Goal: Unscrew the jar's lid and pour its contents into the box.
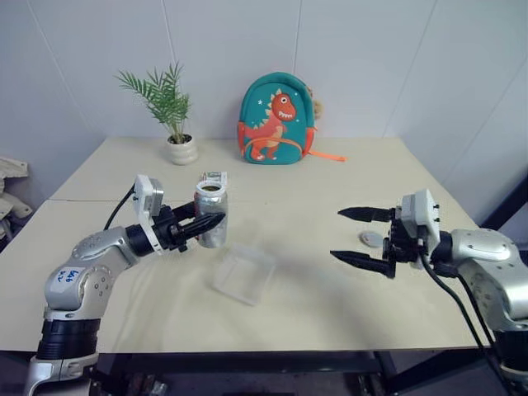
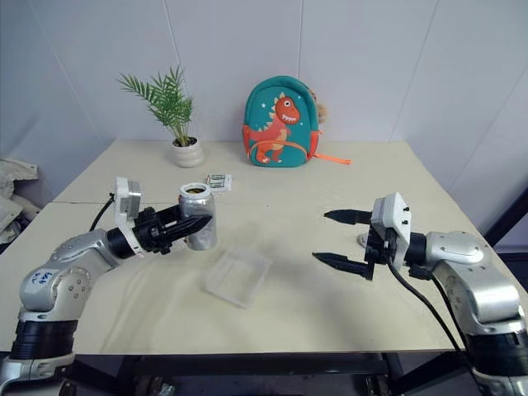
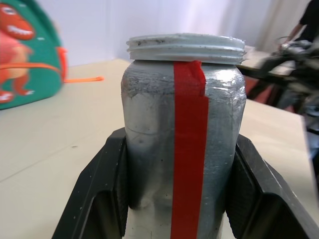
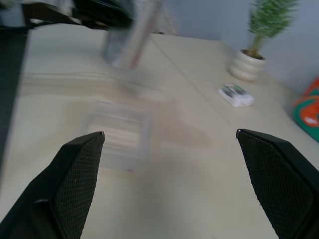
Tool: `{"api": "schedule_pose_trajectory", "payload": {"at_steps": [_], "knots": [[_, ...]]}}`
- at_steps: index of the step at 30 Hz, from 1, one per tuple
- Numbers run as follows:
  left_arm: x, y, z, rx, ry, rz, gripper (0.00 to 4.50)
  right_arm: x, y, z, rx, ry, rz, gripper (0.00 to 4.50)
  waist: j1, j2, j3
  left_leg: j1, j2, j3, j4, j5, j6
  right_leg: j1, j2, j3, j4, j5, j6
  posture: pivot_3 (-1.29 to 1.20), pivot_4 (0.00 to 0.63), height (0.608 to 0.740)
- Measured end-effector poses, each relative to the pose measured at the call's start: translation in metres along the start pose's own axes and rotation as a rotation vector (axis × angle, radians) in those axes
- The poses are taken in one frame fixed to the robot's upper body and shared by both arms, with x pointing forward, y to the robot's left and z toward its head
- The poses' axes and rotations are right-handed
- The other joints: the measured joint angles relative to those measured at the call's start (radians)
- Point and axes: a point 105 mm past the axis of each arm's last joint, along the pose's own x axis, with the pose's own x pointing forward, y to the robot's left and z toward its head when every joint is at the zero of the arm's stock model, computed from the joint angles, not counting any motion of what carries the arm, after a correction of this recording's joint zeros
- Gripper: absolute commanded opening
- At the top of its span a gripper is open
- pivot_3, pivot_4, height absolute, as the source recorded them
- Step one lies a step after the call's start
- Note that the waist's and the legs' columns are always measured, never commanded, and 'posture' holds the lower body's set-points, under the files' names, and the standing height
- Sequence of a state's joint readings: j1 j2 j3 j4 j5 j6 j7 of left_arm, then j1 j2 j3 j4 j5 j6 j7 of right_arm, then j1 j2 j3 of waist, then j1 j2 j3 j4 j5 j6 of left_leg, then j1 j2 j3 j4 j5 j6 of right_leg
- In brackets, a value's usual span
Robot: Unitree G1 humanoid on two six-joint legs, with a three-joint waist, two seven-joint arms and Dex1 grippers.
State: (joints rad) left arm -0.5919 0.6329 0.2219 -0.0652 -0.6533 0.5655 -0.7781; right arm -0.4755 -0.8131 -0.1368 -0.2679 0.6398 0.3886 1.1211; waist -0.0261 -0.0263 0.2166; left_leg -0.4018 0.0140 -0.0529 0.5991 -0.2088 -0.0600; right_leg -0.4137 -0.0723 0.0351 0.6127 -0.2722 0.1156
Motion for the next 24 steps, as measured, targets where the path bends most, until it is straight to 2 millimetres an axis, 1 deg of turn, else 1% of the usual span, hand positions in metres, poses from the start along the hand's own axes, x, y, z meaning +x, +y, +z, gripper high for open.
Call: {"api": "schedule_pose_trajectory", "payload": {"at_steps": [2, 5, 10, 14, 17, 19, 22, 24], "knots": [[-0.001, 0.006, 0.003, 0.074, 0.035, 0.055, 2.06, 0.0, 0.008, 0.001, 0.023, 0.006, 0.016, 4.47, 0.001, 0.0, 0.0, 0.0, 0.0, 0.0, 0.0, 0.0, 0.001, 0.001, 0.0, 0.0, -0.003, 0.0, -0.001, 0.0, 0.15, 0.74], [-0.001, 0.012, 0.001, 0.191, 0.116, 0.129, 2.06, -0.003, 0.012, -0.004, 0.055, 0.026, -0.007, 4.47, 0.001, 0.0, 0.0, -0.001, 0.0, 0.003, 0.001, -0.001, 0.003, 0.001, -0.001, 0.001, -0.007, 0.001, -0.003, 0.0, 0.15, 0.74], [0.005, 0.009, -0.006, 0.24, 0.153, 0.13, 2.06, -0.003, 0.015, -0.009, 0.076, 0.042, -0.026, 4.47, 0.001, 0.0, 0.0, -0.001, 0.0, 0.005, 0.001, -0.002, 0.004, 0.001, -0.001, 0.002, -0.007, 0.002, -0.002, 0.0, 0.15, 0.74], [0.012, -0.003, -0.01, 0.319, 0.158, 0.063, 2.06, -0.001, 0.015, -0.008, 0.076, 0.034, -0.041, 4.47, 0.0, 0.0, 0.0, -0.001, 0.0, 0.005, 0.001, -0.002, 0.005, 0.001, -0.001, 0.002, -0.007, 0.002, -0.002, 0.0, 0.15, 0.74], [0.016, -0.015, -0.021, 0.357, 0.198, -0.019, 2.06, 0.0, 0.015, -0.009, 0.081, 0.028, -0.049, 4.47, 0.001, 0.0, 0.0, -0.001, 0.0, 0.005, 0.001, -0.002, 0.005, 0.001, -0.001, 0.002, -0.007, 0.002, -0.002, 0.0, 0.15, 0.74], [0.018, -0.021, -0.025, 0.434, 0.2, -0.057, 2.06, 0.001, 0.014, -0.01, 0.083, 0.02, -0.056, 4.47, 0.0, 0.0, 0.0, -0.001, 0.001, 0.006, 0.001, -0.003, 0.005, 0.0, -0.001, 0.002, -0.008, 0.002, -0.002, 0.0, 0.15, 0.74], [0.019, -0.022, -0.02, 0.523, 0.176, -0.057, 2.06, 0.002, 0.013, -0.011, 0.082, 0.007, -0.071, 4.47, 0.0, 0.0, 0.0, -0.001, 0.001, 0.006, 0.001, -0.003, 0.005, 0.001, -0.001, 0.002, -0.008, 0.002, -0.002, 0.0, 0.15, 0.74], [0.018, -0.02, -0.016, 0.537, 0.149, -0.041, 2.06, 0.002, 0.011, -0.013, 0.087, 0.008, -0.083, 4.47, 0.001, 0.0, 0.0, -0.001, 0.001, 0.006, 0.001, -0.003, 0.005, 0.001, -0.001, 0.002, -0.007, 0.002, -0.002, 0.0, 0.15, 0.74]]}}
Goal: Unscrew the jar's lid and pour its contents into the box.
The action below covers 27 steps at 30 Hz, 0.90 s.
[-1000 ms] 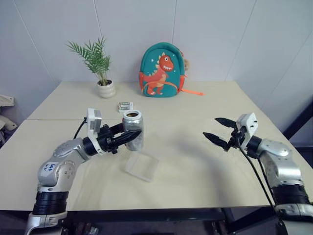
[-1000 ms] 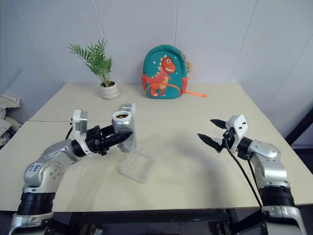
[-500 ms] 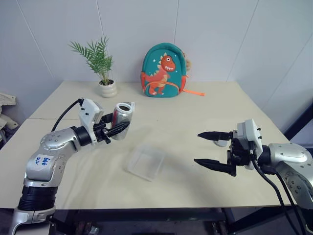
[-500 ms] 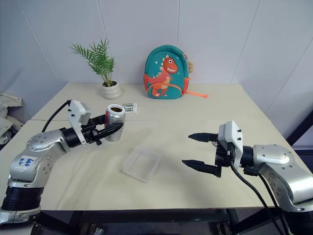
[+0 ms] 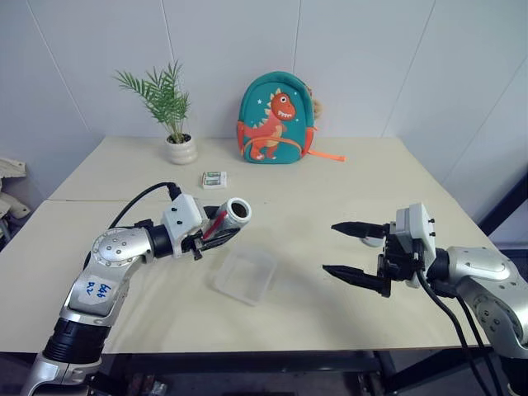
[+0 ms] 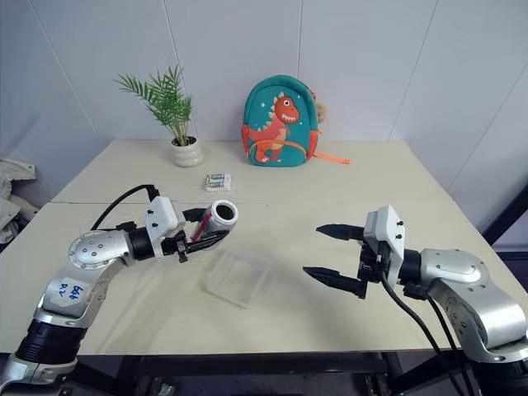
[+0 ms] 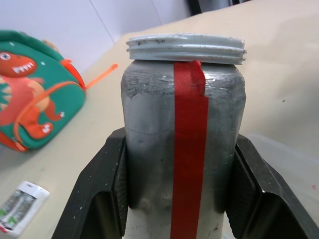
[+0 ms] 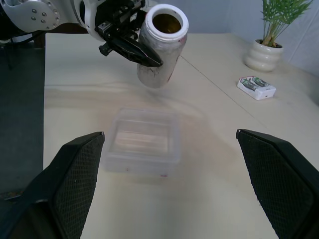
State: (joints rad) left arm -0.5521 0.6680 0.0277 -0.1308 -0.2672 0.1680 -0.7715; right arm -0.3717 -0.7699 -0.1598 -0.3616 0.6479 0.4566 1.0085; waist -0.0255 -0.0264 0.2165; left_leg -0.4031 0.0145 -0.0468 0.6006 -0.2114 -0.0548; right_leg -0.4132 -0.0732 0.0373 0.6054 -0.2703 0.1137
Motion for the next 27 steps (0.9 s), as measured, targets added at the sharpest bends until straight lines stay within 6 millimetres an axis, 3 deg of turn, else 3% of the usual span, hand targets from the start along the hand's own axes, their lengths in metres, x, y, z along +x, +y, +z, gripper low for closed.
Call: {"api": "schedule_pose_trajectory", "payload": {"at_steps": [8, 11, 15, 18, 20, 24, 27], "knots": [[-0.005, 0.012, -0.026, -0.013, 0.036, 0.126, 2.06, 0.001, 0.001, -0.003, -0.005, -0.003, 0.005, 4.47, 0.0, 0.0, 0.0, 0.0, 0.0, 0.0, 0.004, -0.001, 0.001, 0.0, 0.0, 0.0, 0.002, 0.001, 0.003, 0.0, 0.15, 0.74], [-0.004, 0.025, -0.035, 0.075, 0.107, 0.176, 2.06, 0.0, -0.001, -0.006, -0.003, 0.008, 0.005, 4.47, 0.001, 0.0, 0.0, -0.001, 0.0, 0.0, 0.006, -0.001, 0.001, 0.0, 0.0, 0.0, 0.002, 0.002, 0.002, 0.0, 0.15, 0.74], [-0.002, 0.054, -0.009, 0.468, 0.169, 0.197, 2.06, -0.002, -0.005, -0.01, 0.008, 0.013, -0.009, 4.47, 0.001, 0.0, 0.0, -0.002, 0.0, 0.001, 0.009, -0.001, 0.002, 0.0, 0.0, 0.001, 0.002, 0.002, 0.001, 0.0, 0.15, 0.74], [0.001, 0.052, 0.013, 0.885, 0.19, 0.108, 2.06, -0.001, -0.006, -0.012, 0.013, 0.0, -0.019, 4.47, -0.002, 0.0, 0.0, -0.001, 0.0, 0.004, 0.008, -0.003, 0.003, 0.001, 0.0, 0.002, 0.001, 0.003, 0.003, 0.0, 0.15, 0.74], [0.006, 0.039, 0.012, 1.076, 0.189, 0.011, 2.06, 0.0, -0.007, -0.017, 0.027, -0.003, -0.025, 4.47, -0.002, 0.001, 0.0, -0.001, 0.0, 0.006, 0.008, -0.004, 0.004, 0.0, 0.0, 0.003, 0.002, 0.004, 0.005, 0.0, 0.15, 0.74], [0.01, 0.014, -0.008, 1.433, 0.215, -0.184, 2.06, 0.005, -0.008, -0.023, 0.052, -0.02, -0.039, 4.47, -0.002, 0.0, 0.0, -0.001, 0.0, 0.006, 0.008, -0.005, 0.004, -0.001, 0.0, 0.004, 0.002, 0.004, 0.006, 0.0, 0.15, 0.74], [0.02, 0.029, -0.004, 1.631, 0.249, -0.101, 2.06, 0.014, -0.009, -0.024, 0.073, -0.068, -0.057, 4.47, 0.0, 0.0, 0.0, -0.002, 0.0, 0.006, 0.01, -0.005, 0.004, 0.0, 0.0, 0.004, 0.003, 0.005, 0.007, 0.0, 0.15, 0.74]]}}
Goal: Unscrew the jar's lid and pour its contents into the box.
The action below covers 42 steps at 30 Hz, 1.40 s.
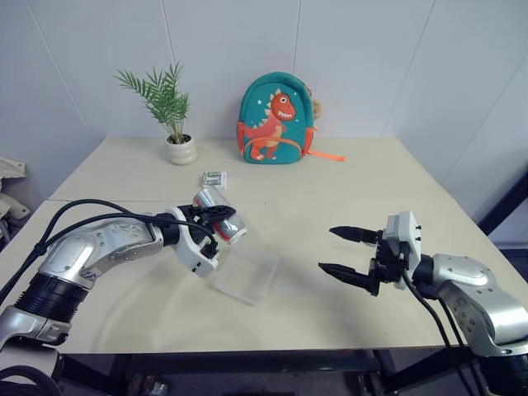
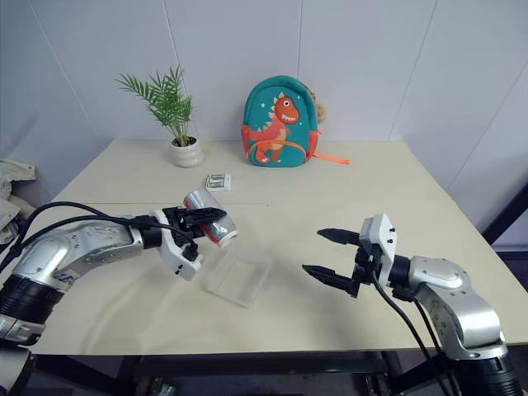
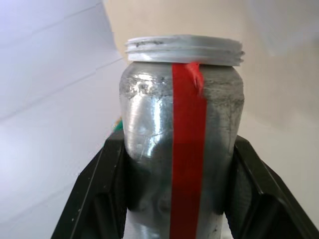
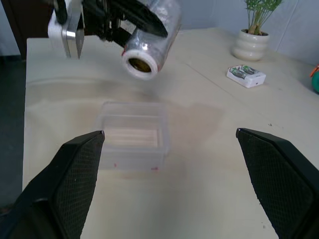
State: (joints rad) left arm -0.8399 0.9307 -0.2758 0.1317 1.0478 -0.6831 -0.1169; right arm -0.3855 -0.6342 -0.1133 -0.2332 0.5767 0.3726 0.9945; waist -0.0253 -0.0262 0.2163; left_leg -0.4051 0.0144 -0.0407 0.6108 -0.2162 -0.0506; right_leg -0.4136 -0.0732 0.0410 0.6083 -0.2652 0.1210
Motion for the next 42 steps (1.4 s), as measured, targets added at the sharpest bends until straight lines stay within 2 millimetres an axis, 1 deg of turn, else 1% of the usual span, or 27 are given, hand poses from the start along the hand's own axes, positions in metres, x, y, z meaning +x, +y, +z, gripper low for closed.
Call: {"api": "schedule_pose_trajectory", "payload": {"at_steps": [3, 6, 8, 10, 12, 14, 16, 18, 20, 23, 24, 26, 28, 29, 30, 32, 34, 37, 39, 42], "knots": [[0.01, 0.014, -0.008, 0.089, 0.058, 0.086, 2.06, 0.009, 0.0, 0.003, 0.009, -0.039, -0.007, 4.47, 0.0, 0.0, 0.0, 0.0, 0.0, 0.0, 0.001, 0.0, 0.0, 0.0, 0.0, 0.001, 0.001, 0.001, 0.001, 0.0, 0.15, 0.74], [0.021, 0.012, -0.002, 0.099, 0.065, 0.109, 2.06, 0.014, 0.0, 0.006, 0.01, -0.06, -0.01, 4.47, 0.0, 0.0, 0.0, 0.0, 0.0, 0.0, 0.001, 0.0, 0.001, 0.0, 0.0, 0.001, 0.003, 0.001, 0.001, 0.0, 0.15, 0.74], [0.021, 0.008, 0.005, 0.086, 0.053, 0.103, 2.06, 0.015, -0.001, 0.005, 0.015, -0.058, -0.012, 4.47, -0.005, 0.0, 0.0, 0.0, 0.0, 0.0, 0.001, -0.001, 0.001, -0.001, 0.0, 0.001, 0.004, 0.001, 0.001, 0.0, 0.15, 0.74], [0.018, 0.003, 0.013, 0.08, 0.034, 0.096, 2.06, 0.015, -0.005, 0.003, 0.028, -0.054, -0.019, 4.47, -0.009, 0.0, 0.0, 0.001, 0.0, 0.001, 0.0, -0.001, 0.001, -0.001, 0.0, 0.002, 0.005, 0.001, 0.001, 0.0, 0.15, 0.74], [0.014, -0.002, 0.017, 0.083, 0.026, 0.072, 2.06, 0.016, -0.01, 0.003, 0.03, -0.053, -0.028, 4.47, -0.006, 0.0, 0.0, 0.0, 0.0, 0.001, 0.0, -0.001, 0.001, -0.002, 0.0, 0.002, 0.006, 0.0, 0.001, 0.0, 0.15, 0.74], [0.009, -0.004, 0.012, 0.084, 0.041, 0.06, 2.06, 0.018, -0.012, 0.004, 0.032, -0.06, -0.027, 4.47, -0.003, 0.0, 0.0, 0.0, 0.0, 0.001, 0.001, -0.001, 0.001, -0.002, 0.0, 0.002, 0.007, 0.0, 0.001, 0.0, 0.15, 0.74], [0.002, -0.004, 0.002, 0.068, 0.075, 0.059, 2.06, 0.02, -0.012, 0.005, 0.032, -0.067, -0.015, 4.47, -0.002, 0.0, 0.0, 0.001, 0.0, 0.001, 0.002, -0.001, 0.001, -0.002, 0.0, 0.003, 0.008, 0.0, 0.001, 0.0, 0.15, 0.74], [-0.004, -0.002, -0.006, 0.013, 0.114, 0.075, 2.06, 0.02, -0.011, 0.004, 0.034, -0.066, -0.009, 4.47, -0.002, 0.0, 0.0, 0.001, 0.0, 0.001, 0.002, -0.001, 0.001, -0.002, 0.0, 0.003, 0.008, 0.0, 0.001, 0.0, 0.15, 0.74], [-0.009, -0.002, -0.007, -0.047, 0.13, 0.086, 2.06, 0.02, -0.012, 0.003, 0.04, -0.063, -0.005, 4.47, -0.002, 0.0, 0.0, 0.001, 0.0, 0.001, 0.002, -0.001, 0.001, -0.002, 0.0, 0.003, 0.009, 0.0, 0.001, 0.0, 0.15, 0.74], [-0.015, -0.004, -0.006, -0.248, 0.161, 0.119, 2.06, 0.02, -0.012, 0.001, 0.047, -0.06, -0.005, 4.47, -0.003, 0.0, 0.0, 0.001, 0.0, 0.001, 0.002, -0.001, 0.001, -0.002, 0.0, 0.003, 0.009, 0.0, 0.0, 0.0, 0.15, 0.74], [-0.017, -0.006, -0.008, -0.356, 0.184, 0.138, 2.06, 0.02, -0.012, 0.001, 0.048, -0.059, -0.005, 4.47, -0.003, 0.0, 0.0, 0.001, 0.0, 0.001, 0.002, -0.001, 0.001, -0.002, 0.0, 0.003, 0.011, 0.0, 0.0, 0.0, 0.15, 0.74], [-0.022, -0.011, -0.011, -0.636, 0.244, 0.187, 2.06, 0.02, -0.012, 0.001, 0.048, -0.059, -0.004, 4.47, -0.003, 0.0, 0.0, 0.002, 0.0, 0.001, 0.003, -0.001, 0.001, -0.002, 0.0, 0.003, 0.012, 0.0, 0.0, 0.0, 0.15, 0.74], [-0.028, -0.022, -0.021, -1.002, 0.334, 0.251, 2.06, 0.019, -0.012, 0.001, 0.049, -0.059, -0.003, 4.47, -0.002, 0.0, 0.0, 0.002, 0.0, 0.0, 0.005, -0.001, 0.001, -0.002, 0.001, 0.003, 0.013, 0.0, 0.0, 0.0, 0.15, 0.74], [-0.031, -0.026, -0.023, -1.101, 0.358, 0.263, 2.06, 0.019, -0.012, 0.001, 0.05, -0.059, -0.003, 4.47, -0.002, 0.0, 0.0, 0.002, 0.0, 0.0, 0.006, -0.001, 0.001, -0.002, 0.001, 0.003, 0.014, 0.0, 0.0, 0.0, 0.15, 0.74], [-0.034, -0.034, -0.027, -1.25, 0.398, 0.285, 2.06, 0.019, -0.012, 0.001, 0.049, -0.056, -0.003, 4.47, -0.003, 0.0, 0.0, 0.002, 0.0, 0.0, 0.006, -0.001, 0.001, -0.002, 0.001, 0.003, 0.014, 0.0, 0.0, 0.0, 0.15, 0.74], [-0.044, -0.049, -0.033, -1.491, 0.466, 0.359, 2.06, 0.019, -0.011, 0.002, 0.047, -0.056, 0.001, 4.47, -0.005, 0.0, 0.0, 0.003, 0.001, 0.0, 0.007, -0.001, 0.001, -0.001, 0.002, 0.003, 0.014, 0.0, 0.0, 0.0, 0.15, 0.74], [-0.052, -0.063, -0.037, -1.662, 0.528, 0.423, 2.06, 0.02, -0.009, 0.003, 0.048, -0.055, 0.007, 4.47, -0.006, 0.0, 0.0, 0.003, 0.001, 0.0, 0.008, -0.001, 0.001, -0.001, 0.003, 0.003, 0.014, 0.0, -0.001, 0.0, 0.15, 0.74], [-0.065, -0.082, -0.043, -1.828, 0.613, 0.518, 2.06, 0.021, -0.008, 0.006, 0.048, -0.057, 0.018, 4.47, -0.004, 0.0, 0.0, 0.003, 0.001, -0.001, 0.009, -0.001, 0.001, 0.0, 0.003, 0.003, 0.014, 0.0, -0.001, 0.0, 0.15, 0.74], [-0.073, -0.095, -0.047, -1.887, 0.667, 0.569, 2.06, 0.022, -0.008, 0.008, 0.047, -0.055, 0.022, 4.47, -0.004, 0.0, 0.0, 0.003, 0.001, -0.001, 0.01, -0.001, 0.001, 0.0, 0.003, 0.003, 0.014, 0.0, 0.0, 0.0, 0.15, 0.74], [-0.078, -0.113, -0.048, -1.932, 0.723, 0.594, 2.06, 0.025, -0.008, 0.013, 0.034, -0.062, 0.029, 4.47, -0.002, 0.0, 0.0, 0.003, 0.001, -0.001, 0.01, -0.001, 0.001, 0.0, 0.002, 0.003, 0.013, 0.0, 0.0, 0.0, 0.15, 0.74]]}}
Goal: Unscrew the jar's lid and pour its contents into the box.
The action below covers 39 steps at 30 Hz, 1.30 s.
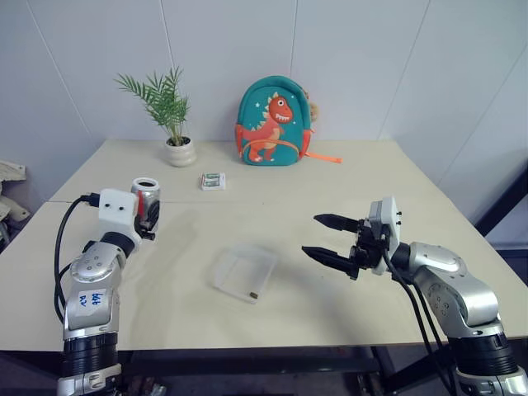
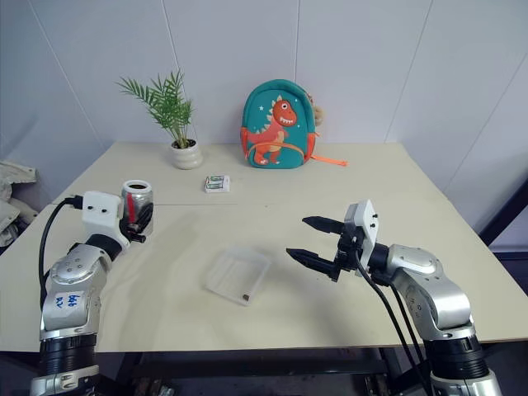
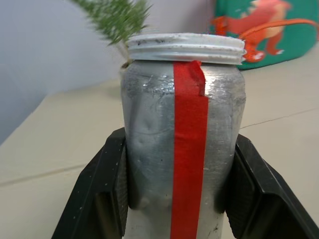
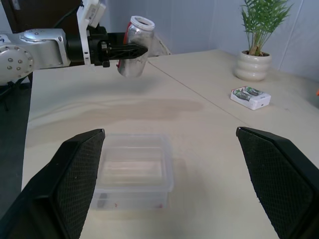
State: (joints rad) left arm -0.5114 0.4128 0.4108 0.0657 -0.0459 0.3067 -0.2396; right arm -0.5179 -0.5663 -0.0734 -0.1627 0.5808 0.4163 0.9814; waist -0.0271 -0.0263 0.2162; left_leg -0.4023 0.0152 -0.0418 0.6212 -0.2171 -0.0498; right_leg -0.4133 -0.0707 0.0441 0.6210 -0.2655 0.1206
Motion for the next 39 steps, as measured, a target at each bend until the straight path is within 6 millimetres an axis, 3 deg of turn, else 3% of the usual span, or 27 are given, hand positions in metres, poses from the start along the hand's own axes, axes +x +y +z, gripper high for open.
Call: {"api": "schedule_pose_trajectory", "payload": {"at_steps": [6, 16, 19, 21, 24, 32, 39], "knots": [[0.004, 0.014, -0.038, -0.063, 0.071, 0.043, 2.06, 0.006, 0.002, 0.003, -0.007, -0.012, 0.016, 4.47, 0.0, -0.001, 0.0, 0.0, 0.0, 0.0, 0.0, 0.0, 0.0, 0.0, 0.0, 0.0, -0.001, 0.0, 0.0, 0.0, 0.15, 0.74], [0.008, 0.018, -0.043, -0.074, -0.045, 0.078, 2.06, 0.017, 0.003, 0.007, -0.024, -0.048, 0.016, 4.47, 0.0, -0.001, 0.0, 0.0, 0.0, 0.0, -0.002, -0.001, -0.001, 0.0, 0.0, 0.0, -0.001, 0.0, 0.0, 0.0, 0.15, 0.74], [0.002, 0.013, -0.047, -0.138, -0.084, 0.056, 2.06, 0.019, 0.003, 0.01, -0.029, -0.057, 0.017, 4.47, 0.0, -0.001, 0.0, 0.0, 0.0, 0.0, -0.002, -0.001, -0.002, 0.0, -0.001, 0.0, -0.002, 0.0, 0.0, 0.0, 0.15, 0.74], [-0.007, 0.009, -0.059, -0.157, -0.07, 0.044, 2.06, 0.02, 0.003, 0.01, -0.029, -0.058, 0.018, 4.47, -0.001, -0.001, 0.0, 0.0, 0.0, 0.0, -0.002, -0.002, -0.002, 0.0, -0.001, 0.0, -0.002, 0.0, 0.0, 0.0, 0.15, 0.74], [-0.016, 0.013, -0.069, -0.192, -0.073, 0.074, 2.06, 0.021, 0.003, 0.01, -0.029, -0.059, 0.021, 4.47, 0.0, -0.001, 0.0, 0.0, 0.0, 0.0, -0.003, -0.002, -0.002, 0.0, -0.001, -0.001, -0.002, 0.0, 0.0, 0.0, 0.15, 0.74], [-0.034, 0.012, -0.089, -0.225, -0.037, 0.081, 4.37, 0.024, 0.004, 0.01, -0.027, -0.055, 0.034, 4.5, 0.0, -0.001, -0.001, 0.0, 0.0, 0.001, -0.003, -0.002, -0.002, 0.0, -0.001, -0.001, -0.003, 0.0, 0.0, 0.0, 0.15, 0.74], [-0.043, 0.01, -0.076, -0.195, -0.059, 0.051, 4.48, 0.027, 0.004, 0.014, -0.035, -0.063, 0.053, 4.5, -0.001, -0.001, -0.001, 0.0, 0.0, 0.001, -0.004, -0.002, -0.002, 0.0, -0.001, -0.001, -0.004, 0.0, -0.001, 0.0, 0.15, 0.74]]}}
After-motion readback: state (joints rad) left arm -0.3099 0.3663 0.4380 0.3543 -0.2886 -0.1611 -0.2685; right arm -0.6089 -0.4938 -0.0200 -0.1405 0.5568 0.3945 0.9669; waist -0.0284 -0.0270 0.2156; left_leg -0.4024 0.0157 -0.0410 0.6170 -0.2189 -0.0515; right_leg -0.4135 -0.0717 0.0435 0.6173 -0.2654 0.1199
